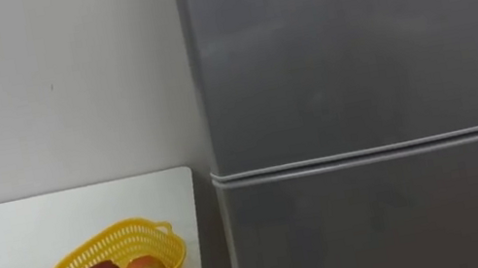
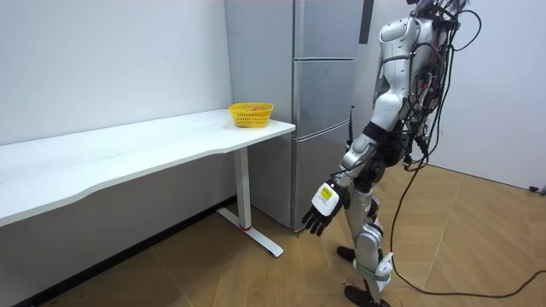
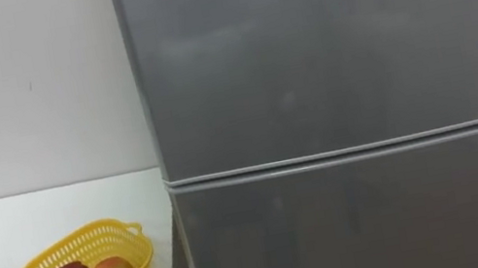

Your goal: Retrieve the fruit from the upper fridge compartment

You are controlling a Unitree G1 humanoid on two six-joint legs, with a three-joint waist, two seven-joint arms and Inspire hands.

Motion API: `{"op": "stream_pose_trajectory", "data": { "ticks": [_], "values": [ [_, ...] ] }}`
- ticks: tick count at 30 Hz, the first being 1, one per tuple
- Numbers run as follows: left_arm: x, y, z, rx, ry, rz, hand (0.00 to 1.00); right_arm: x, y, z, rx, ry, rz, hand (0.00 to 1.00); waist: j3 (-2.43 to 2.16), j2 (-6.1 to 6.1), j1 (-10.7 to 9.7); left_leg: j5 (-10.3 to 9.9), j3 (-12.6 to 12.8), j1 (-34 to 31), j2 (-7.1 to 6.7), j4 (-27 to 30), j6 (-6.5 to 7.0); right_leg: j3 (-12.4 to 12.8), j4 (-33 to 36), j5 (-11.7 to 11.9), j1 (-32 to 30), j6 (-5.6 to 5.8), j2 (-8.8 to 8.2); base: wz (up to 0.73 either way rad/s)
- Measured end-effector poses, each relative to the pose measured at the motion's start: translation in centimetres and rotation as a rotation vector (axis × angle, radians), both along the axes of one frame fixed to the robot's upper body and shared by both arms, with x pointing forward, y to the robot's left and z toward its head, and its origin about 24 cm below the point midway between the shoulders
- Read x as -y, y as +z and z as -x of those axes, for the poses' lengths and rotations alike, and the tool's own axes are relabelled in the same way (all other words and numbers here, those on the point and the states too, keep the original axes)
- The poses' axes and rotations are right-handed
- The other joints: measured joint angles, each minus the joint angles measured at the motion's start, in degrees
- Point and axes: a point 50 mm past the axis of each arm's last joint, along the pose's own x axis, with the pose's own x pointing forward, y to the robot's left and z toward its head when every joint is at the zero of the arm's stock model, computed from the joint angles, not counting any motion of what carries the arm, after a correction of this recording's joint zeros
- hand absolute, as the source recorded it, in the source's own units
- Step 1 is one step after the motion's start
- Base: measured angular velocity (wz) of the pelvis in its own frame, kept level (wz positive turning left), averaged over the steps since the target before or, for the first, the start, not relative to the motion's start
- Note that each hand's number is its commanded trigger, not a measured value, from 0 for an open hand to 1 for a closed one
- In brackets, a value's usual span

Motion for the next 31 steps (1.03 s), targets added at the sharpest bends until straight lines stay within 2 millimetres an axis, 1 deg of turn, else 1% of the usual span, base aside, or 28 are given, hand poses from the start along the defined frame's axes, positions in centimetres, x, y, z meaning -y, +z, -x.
{"op": "stream_pose_trajectory", "data": {
  "ticks": [1,4,6,11,12,14,16,17,18,21,26,31],
  "values": [
    [0.0,0.0,0.0,-0.003,0.000,0.002,0.00,-0.1,-0.1,0.2,-0.010,0.006,-0.017,0.00,0.00,0.00,0.1,-0.1,0.0,0.0,0.03,0.0,0.01,0.0,0.0,0.1,0.0,-0.27,0.04,0.00],
    [0.1,-0.1,0.0,-0.022,0.005,0.007,0.00,-0.8,-0.7,1.0,-0.061,0.060,-0.105,0.00,-0.01,-0.01,0.4,-0.1,0.0,0.0,0.11,-0.3,0.08,0.1,0.0,0.0,-0.1,-0.33,0.15,0.00],
    [0.0,-0.1,0.0,-0.033,0.012,0.004,0.00,-1.4,-1.0,1.1,-0.099,0.149,-0.171,0.00,-0.03,0.12,0.7,-0.2,0.0,0.0,0.18,-0.4,0.14,0.1,0.1,0.0,0.0,-0.32,0.23,0.00],
    [0.5,-0.3,-0.6,-0.045,-0.014,0.013,0.00,-3.0,-1.7,0.0,-0.141,0.329,-0.275,0.00,-0.03,0.16,1.1,-0.2,0.2,0.0,0.20,-0.4,0.17,-0.1,0.0,0.0,-0.1,-0.29,0.22,-0.01],
    [0.6,-0.4,-0.7,-0.048,-0.021,0.018,0.00,-3.3,-1.9,-0.3,-0.140,0.371,-0.300,0.00,-0.04,0.20,1.1,-0.2,0.2,0.0,0.20,-0.4,0.17,-0.6,0.0,-0.1,-0.1,-0.32,0.09,0.00],
    [0.9,-0.5,-0.6,-0.057,-0.026,0.024,0.00,-3.7,-2.0,-0.6,-0.133,0.415,-0.338,0.00,-0.18,0.53,1.5,-0.2,0.2,0.3,0.23,-0.3,0.17,-0.8,0.0,-0.1,0.1,-0.36,0.07,0.00],
    [1.2,-0.6,-0.6,-0.075,-0.042,0.029,0.00,-4.1,-2.2,-0.6,-0.151,0.470,-0.375,0.00,-0.14,0.56,2.1,-0.2,0.2,0.4,0.21,-0.2,0.17,-0.6,-0.2,-0.1,0.2,-0.39,0.07,0.00],
    [1.4,-0.7,-0.5,-0.084,-0.056,0.034,0.00,-4.4,-2.3,-0.6,-0.178,0.530,-0.393,0.00,-0.10,0.58,2.4,-0.2,0.2,0.4,0.19,-0.1,0.17,-0.5,-0.3,-0.1,0.2,-0.39,0.06,0.00],
    [1.6,-0.8,-0.5,-0.092,-0.069,0.038,0.00,-4.7,-2.4,-0.6,-0.208,0.590,-0.409,0.00,-0.09,0.67,2.6,-0.2,0.1,0.4,0.18,0.0,0.17,-0.5,-0.4,-0.1,0.4,-0.37,0.02,0.00],
    [2.2,-0.9,-0.5,-0.105,-0.096,0.052,0.00,-5.3,-2.6,-0.9,-0.242,0.687,-0.444,0.00,0.06,0.75,2.6,-0.2,0.1,0.4,-0.01,0.2,0.18,-0.4,-0.1,-0.4,0.3,-0.23,-0.16,0.01],
    [2.7,-1.1,-0.5,-0.117,-0.111,0.080,0.00,-5.8,-2.7,-1.2,-0.263,0.760,-0.485,0.00,0.09,0.84,2.8,-0.2,0.1,0.2,-0.27,0.0,0.31,0.1,0.2,-0.4,0.1,0.28,-0.20,-0.01],
    [2.7,-1.1,-1.2,-0.114,-0.110,0.090,0.00,-5.8,-2.8,-1.0,-0.272,0.756,-0.517,0.00,0.12,1.12,3.3,-0.3,0.1,0.2,-0.32,-0.1,0.41,-0.6,0.2,-0.1,0.1,0.01,-0.46,0.00]
  ]
}}
